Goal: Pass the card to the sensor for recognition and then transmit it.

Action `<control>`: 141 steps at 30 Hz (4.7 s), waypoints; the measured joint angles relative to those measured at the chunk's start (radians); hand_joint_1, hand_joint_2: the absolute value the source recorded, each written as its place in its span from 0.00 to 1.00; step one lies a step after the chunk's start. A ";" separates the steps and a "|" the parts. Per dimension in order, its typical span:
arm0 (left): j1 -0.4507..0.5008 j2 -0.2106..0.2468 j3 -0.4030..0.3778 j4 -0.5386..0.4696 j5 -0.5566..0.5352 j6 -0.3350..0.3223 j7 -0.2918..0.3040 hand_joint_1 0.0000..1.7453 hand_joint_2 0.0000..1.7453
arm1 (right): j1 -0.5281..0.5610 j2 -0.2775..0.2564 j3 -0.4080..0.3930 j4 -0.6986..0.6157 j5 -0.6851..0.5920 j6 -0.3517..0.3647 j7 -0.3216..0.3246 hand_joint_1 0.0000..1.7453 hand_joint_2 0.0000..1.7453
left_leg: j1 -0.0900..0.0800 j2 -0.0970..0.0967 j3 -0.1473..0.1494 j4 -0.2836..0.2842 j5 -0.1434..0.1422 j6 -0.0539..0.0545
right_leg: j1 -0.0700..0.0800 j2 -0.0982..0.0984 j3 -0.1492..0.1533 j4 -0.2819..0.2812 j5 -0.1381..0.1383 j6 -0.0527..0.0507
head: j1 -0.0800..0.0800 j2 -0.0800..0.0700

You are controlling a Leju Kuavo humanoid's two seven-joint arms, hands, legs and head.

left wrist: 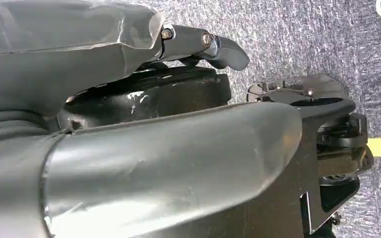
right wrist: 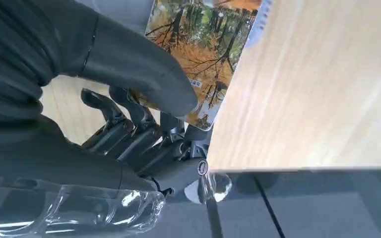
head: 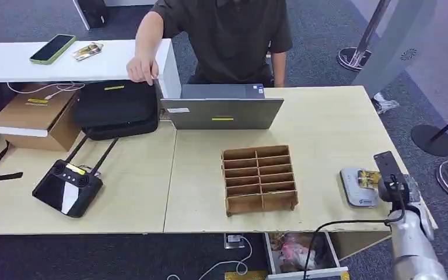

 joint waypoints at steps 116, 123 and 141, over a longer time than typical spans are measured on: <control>0.005 0.011 -0.048 0.002 0.017 -0.028 -0.059 0.00 0.00 | -0.624 -0.092 0.639 -0.187 0.562 0.301 -0.165 0.00 1.00 | 0.000 -0.003 -0.009 0.000 0.003 -0.004 | -0.001 -0.001 -0.012 0.003 0.001 -0.004 | 0.000 0.000; 0.009 0.016 -0.019 0.002 0.048 -0.051 -0.074 0.00 0.00 | -0.704 -0.162 0.793 -0.162 0.539 0.404 -0.200 0.00 1.00 | 0.000 -0.003 -0.009 0.000 0.003 -0.004 | -0.001 -0.002 -0.012 0.002 0.001 -0.004 | -0.001 0.000; 0.011 0.019 0.038 0.003 0.103 -0.067 -0.069 0.00 0.00 | -0.138 -0.451 0.796 -0.616 0.273 0.340 -0.005 0.00 1.00 | 0.001 -0.007 -0.009 0.000 0.001 -0.001 | 0.001 -0.005 -0.010 0.000 -0.001 -0.003 | 0.000 0.000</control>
